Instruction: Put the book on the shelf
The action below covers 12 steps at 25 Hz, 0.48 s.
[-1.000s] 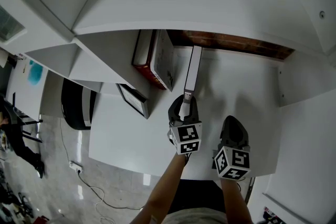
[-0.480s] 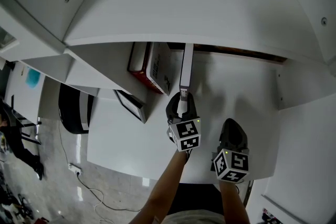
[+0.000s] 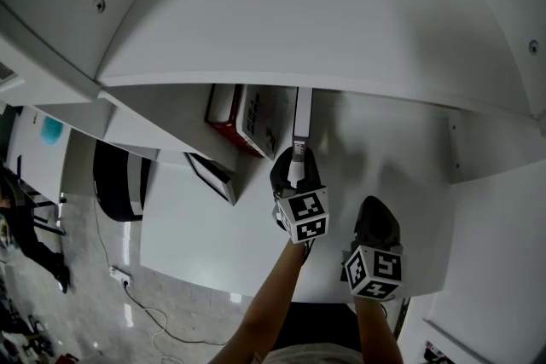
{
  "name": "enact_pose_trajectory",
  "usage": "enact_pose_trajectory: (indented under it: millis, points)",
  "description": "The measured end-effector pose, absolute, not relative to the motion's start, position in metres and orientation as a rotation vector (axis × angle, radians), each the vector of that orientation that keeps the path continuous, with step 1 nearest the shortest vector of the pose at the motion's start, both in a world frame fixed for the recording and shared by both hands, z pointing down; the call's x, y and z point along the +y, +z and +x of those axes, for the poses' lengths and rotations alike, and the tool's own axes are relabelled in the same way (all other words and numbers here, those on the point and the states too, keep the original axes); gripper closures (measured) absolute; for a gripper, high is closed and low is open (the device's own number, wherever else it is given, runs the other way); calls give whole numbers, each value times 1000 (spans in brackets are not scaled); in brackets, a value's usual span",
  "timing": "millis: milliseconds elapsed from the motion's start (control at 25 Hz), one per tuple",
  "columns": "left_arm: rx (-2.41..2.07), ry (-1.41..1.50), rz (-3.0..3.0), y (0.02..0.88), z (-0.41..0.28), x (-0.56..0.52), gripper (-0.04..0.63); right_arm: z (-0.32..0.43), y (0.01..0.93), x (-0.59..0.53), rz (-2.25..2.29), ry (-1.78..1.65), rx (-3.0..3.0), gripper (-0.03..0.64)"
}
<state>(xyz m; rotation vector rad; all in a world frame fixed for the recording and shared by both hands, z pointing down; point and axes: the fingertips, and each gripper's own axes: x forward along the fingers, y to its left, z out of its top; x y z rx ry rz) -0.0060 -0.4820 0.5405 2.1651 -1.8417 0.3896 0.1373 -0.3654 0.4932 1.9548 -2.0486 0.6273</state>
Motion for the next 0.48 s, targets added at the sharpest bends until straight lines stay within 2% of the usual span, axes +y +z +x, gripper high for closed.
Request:
enact_pose_trajectory:
  millis: [480]
  points:
    - [-1851,393,2166,540,-9,-495,456,138,495,-371,1950,644,-2049,600]
